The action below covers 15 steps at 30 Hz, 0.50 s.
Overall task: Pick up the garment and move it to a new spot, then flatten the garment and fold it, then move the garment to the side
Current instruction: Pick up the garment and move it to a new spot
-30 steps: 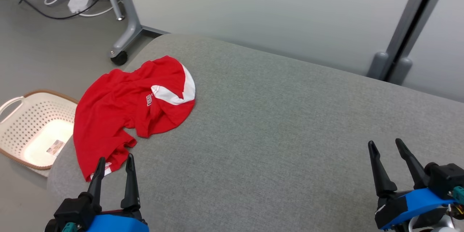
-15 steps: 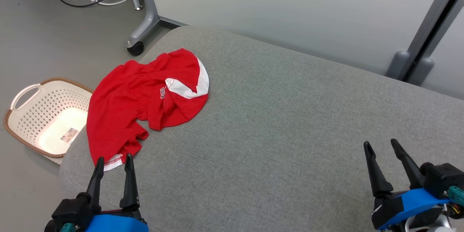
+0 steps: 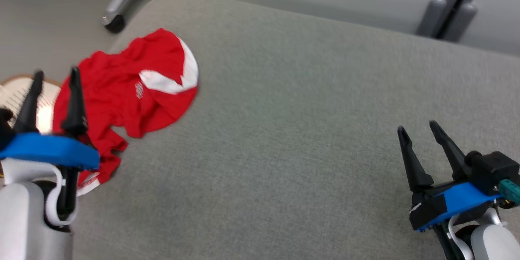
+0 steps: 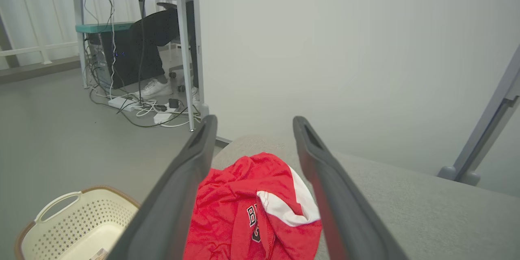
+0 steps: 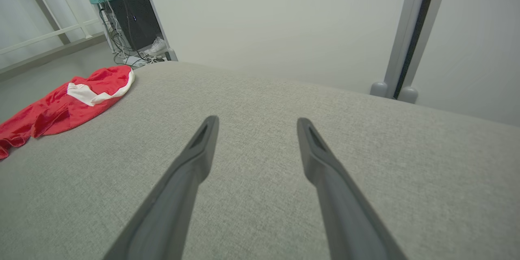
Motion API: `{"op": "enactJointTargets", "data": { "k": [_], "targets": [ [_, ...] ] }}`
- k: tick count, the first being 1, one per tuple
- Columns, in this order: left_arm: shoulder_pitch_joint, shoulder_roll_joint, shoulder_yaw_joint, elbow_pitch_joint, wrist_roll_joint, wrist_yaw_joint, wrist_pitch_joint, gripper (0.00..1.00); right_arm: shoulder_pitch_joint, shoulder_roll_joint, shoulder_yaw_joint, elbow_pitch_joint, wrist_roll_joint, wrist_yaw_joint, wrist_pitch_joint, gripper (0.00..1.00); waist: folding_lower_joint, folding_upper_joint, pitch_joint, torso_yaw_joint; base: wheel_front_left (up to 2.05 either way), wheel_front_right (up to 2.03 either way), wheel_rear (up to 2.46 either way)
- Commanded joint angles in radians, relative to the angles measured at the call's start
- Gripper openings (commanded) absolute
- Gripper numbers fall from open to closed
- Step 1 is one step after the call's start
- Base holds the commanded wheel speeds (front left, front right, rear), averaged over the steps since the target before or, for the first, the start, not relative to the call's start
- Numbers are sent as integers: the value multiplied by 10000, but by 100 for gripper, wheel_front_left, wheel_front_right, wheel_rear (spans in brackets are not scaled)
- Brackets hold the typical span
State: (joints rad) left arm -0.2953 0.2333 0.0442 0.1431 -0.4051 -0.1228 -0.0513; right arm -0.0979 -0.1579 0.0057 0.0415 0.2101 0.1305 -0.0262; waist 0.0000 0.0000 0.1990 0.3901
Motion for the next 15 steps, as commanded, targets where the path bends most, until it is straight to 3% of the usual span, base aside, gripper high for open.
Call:
{"op": "enactJointTargets", "data": {
  "k": [1, 8, 15],
  "targets": [
    [-538, 221, 43, 222, -63, 23, 380, 100, -377, -164, 210, -134, -92, 5, 80, 100, 0, 0, 352, -173, 0, 0, 0],
    [-2680, 1174, 825, 1802, -604, 672, 2257, 100, -2014, -606, 1376, -331, 67, 1, 19, 100, 0, 0, 2069, -1609, 0, 0, 0],
    [-3083, 2298, 1831, 3235, -911, 1899, 4081, 100, -2980, -467, 2075, -326, 278, 5, -479, 100, 0, 0, 3410, -3273, 0, 0, 0]
  ]
}}
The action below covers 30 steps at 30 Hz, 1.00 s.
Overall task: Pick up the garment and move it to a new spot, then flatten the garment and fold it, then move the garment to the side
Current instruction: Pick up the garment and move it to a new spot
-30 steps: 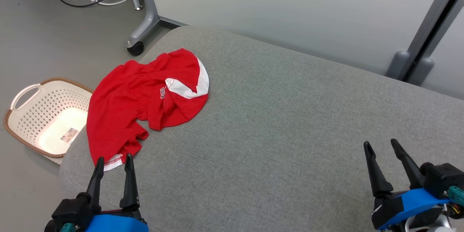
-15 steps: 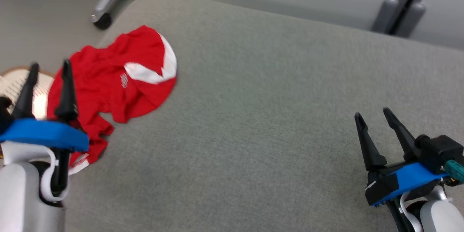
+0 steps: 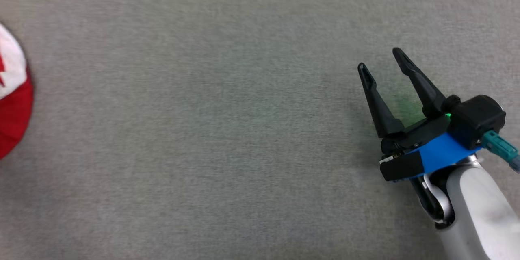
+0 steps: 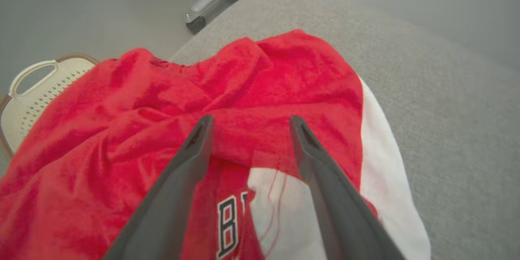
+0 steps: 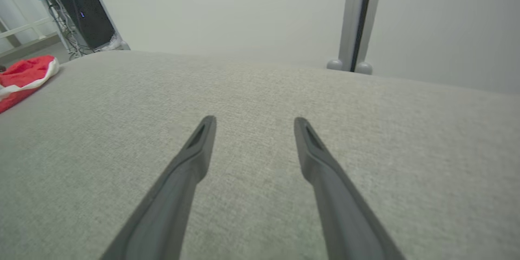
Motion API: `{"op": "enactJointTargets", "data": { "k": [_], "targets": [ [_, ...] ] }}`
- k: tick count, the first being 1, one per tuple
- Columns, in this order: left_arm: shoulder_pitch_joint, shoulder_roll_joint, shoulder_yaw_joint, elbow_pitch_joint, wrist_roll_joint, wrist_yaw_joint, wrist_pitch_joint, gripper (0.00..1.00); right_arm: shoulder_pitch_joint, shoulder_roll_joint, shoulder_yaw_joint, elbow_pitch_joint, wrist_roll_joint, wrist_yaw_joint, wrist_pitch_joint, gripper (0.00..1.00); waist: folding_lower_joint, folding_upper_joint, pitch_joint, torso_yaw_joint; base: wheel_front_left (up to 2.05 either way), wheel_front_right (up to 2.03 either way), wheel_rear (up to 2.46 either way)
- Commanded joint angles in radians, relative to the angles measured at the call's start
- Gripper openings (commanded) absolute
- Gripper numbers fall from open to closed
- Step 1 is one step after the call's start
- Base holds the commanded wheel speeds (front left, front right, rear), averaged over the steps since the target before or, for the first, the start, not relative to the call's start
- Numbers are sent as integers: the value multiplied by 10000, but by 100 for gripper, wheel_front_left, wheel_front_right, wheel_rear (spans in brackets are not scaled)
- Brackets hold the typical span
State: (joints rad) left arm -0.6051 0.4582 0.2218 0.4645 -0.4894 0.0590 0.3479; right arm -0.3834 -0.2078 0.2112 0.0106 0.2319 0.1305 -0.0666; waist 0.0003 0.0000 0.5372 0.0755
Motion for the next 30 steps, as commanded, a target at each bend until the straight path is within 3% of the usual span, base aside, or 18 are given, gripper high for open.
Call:
{"op": "enactJointTargets", "data": {
  "k": [1, 5, 8, 9, 10, 13, 18, 24, 30],
  "targets": [
    [103, 157, 203, 132, -104, 298, 356, 100, -185, 44, 10, 11, 83, 5, -160, 100, -3, 0, 157, -336, 0, 0, 0],
    [790, 537, 725, 316, -155, 1049, 1116, 100, -275, 194, -60, 206, 67, 5, -579, 100, -3, 0, 428, -1114, 0, 0, 0],
    [1602, 253, 1012, 320, -371, 1595, 1827, 100, -198, 323, -309, 346, 10, 5, -949, 100, -3, 0, 419, -1494, 0, 0, 0],
    [1864, 123, 1020, 246, -456, 1672, 2105, 85, -142, 388, -388, 415, -9, 5, -1049, 100, -3, 0, 377, -1568, 0, 0, 0],
    [2035, -27, 1091, 120, -618, 1738, 2348, 0, -83, 429, -478, 463, -51, 5, -1136, 100, -3, 0, 328, -1610, 0, 0, 0],
    [2306, -244, 1240, -502, -951, 1804, 2790, 0, 63, 503, -670, 653, -130, 5, -1328, 100, -3, 0, 5, -1613, 0, 0, 0],
    [2189, 95, 1211, -1705, -971, 1549, 2723, 0, 449, 609, -917, 1102, -207, 5, -1411, 100, -3, 0, -994, -1369, 0, 0, 0],
    [1804, 853, 381, -2982, -514, 404, 2468, 0, 1055, 769, -1053, 1532, -131, 5, -1468, 100, -3, 0, -2461, -1129, 0, 0, 0],
    [711, 512, -626, -4220, -654, -382, 2132, 0, 1811, 848, -1201, 1702, -94, 5, -1317, 100, -3, 0, -3887, -984, 0, 0, 0]
  ]
}}
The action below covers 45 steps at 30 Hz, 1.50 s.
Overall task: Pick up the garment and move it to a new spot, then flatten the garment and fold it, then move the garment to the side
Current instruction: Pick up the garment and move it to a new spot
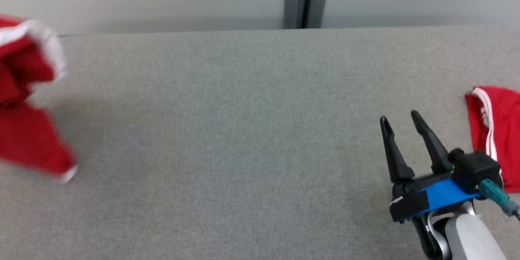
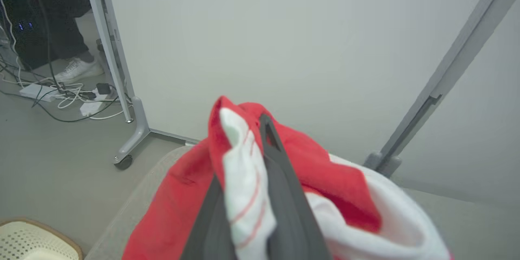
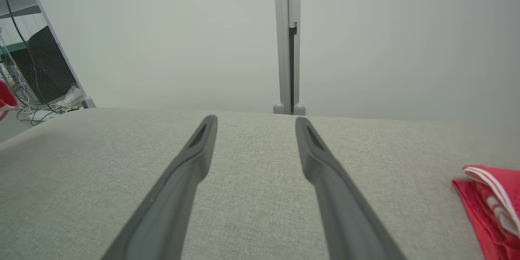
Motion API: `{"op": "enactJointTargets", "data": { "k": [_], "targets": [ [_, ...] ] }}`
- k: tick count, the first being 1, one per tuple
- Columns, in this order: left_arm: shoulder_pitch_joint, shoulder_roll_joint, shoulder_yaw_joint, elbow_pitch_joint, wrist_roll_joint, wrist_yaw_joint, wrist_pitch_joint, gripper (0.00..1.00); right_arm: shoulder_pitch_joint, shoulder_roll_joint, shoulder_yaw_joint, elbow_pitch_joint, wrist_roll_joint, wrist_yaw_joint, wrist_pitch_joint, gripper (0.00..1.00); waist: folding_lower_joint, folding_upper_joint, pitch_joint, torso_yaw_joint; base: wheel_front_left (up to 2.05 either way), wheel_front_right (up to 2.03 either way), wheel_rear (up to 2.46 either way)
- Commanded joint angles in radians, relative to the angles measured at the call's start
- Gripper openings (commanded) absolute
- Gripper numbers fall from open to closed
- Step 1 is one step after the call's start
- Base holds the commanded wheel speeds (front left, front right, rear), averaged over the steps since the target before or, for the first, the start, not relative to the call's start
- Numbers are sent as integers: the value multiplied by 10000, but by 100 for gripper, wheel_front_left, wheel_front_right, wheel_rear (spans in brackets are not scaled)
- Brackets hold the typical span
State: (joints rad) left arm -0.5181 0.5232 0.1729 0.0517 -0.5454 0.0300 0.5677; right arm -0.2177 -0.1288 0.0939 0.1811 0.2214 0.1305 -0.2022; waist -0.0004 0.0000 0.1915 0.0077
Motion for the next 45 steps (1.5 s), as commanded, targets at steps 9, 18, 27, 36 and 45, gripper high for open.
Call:
{"op": "enactJointTargets", "data": {
  "k": [9, 18, 27, 36, 45],
  "targets": [
    [-1246, -1199, -1943, -1687, -627, -996, 194, 0, 708, 118, -158, -406, 78, 5, 383, 100, 4, 0, -1076, -681, 0, 0, 0],
    [-848, -2256, -4392, -1615, -915, -1483, 212, 0, 517, 211, 133, -646, 167, 5, 537, 100, 4, 0, -754, -1676, 0, 0, 0],
    [31, -3305, -5856, 1043, -4, -1465, -1830, 38, 336, 374, 324, -415, 268, 5, 339, 100, 4, 0, -351, -2319, 0, 0, 0],
    [747, -4199, -6335, 3567, 525, -1186, -4341, 100, 372, 235, 154, -341, 226, 5, 377, 100, 4, 0, -515, -2154, 0, 0, 0],
    [1732, -4206, -5674, 3379, 356, -1044, -7245, 100, 836, 79, -260, -668, 101, 5, 678, 100, 4, 0, -962, -1324, 0, 0, 0]
  ]
}}
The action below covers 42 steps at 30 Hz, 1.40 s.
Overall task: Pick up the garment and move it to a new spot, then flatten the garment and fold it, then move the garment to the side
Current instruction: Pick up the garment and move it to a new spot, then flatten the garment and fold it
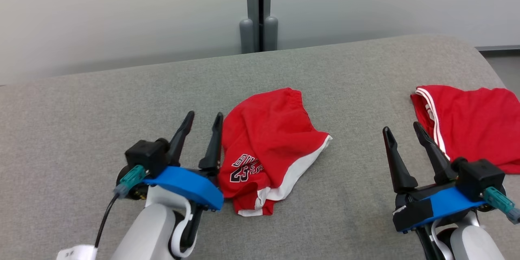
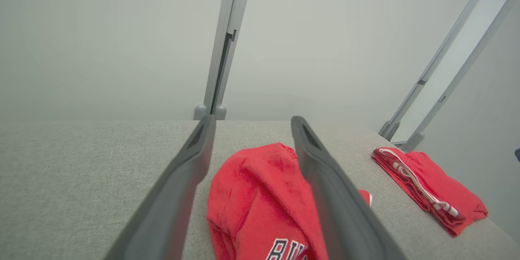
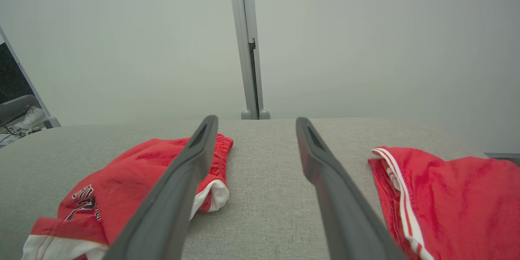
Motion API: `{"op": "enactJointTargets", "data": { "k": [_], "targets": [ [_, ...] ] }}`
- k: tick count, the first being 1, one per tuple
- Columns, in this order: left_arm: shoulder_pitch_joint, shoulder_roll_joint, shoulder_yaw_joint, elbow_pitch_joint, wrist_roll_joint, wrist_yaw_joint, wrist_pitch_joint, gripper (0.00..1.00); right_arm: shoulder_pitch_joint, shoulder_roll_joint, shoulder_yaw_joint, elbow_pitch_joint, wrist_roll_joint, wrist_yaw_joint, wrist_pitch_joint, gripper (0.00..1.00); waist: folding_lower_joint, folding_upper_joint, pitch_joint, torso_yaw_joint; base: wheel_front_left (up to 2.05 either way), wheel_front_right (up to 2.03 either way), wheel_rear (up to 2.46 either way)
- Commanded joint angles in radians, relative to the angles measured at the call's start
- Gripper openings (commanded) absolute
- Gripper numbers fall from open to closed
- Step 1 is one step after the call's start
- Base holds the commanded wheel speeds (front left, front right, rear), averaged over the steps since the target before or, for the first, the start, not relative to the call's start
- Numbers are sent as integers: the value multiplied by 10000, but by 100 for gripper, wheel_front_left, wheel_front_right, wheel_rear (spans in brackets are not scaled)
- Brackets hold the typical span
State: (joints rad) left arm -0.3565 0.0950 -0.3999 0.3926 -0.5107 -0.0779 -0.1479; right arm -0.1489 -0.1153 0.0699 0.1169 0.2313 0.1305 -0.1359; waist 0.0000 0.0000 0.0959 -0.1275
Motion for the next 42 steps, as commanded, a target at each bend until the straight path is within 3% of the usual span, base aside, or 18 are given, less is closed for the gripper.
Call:
{"op": "enactJointTargets", "data": {
  "k": [1, 6, 13, 19, 42],
  "targets": [
    [298, 151, 221, -81, -40, 108, -341, 100, 203, -48, -38, -69, 0, 5, 44, 100, 0, 0, -56, 103, 0, 0, 0],
    [1269, 590, 856, -366, 38, 377, -1011, 100, 514, -30, -188, -234, 42, 5, 212, 100, 0, 0, -280, 420, 0, 0, 0],
    [2493, 1165, 2128, -1096, 494, 681, -1171, 100, 845, 9, -374, -321, 83, 5, 350, 100, 0, 0, -499, 563, 0, 0, 0],
    [3234, 1391, 2848, -1689, 1183, 672, -1177, 100, 1168, 107, -477, -254, 93, 5, 454, 100, 0, 0, -657, 538, 0, 0, 0],
    [3428, 1373, 2856, -1965, 1413, 922, -702, 100, 1335, 372, -46, 13, -12, 5, 593, 100, 0, 0, -773, 551, 0, 0, 0]
  ]
}}
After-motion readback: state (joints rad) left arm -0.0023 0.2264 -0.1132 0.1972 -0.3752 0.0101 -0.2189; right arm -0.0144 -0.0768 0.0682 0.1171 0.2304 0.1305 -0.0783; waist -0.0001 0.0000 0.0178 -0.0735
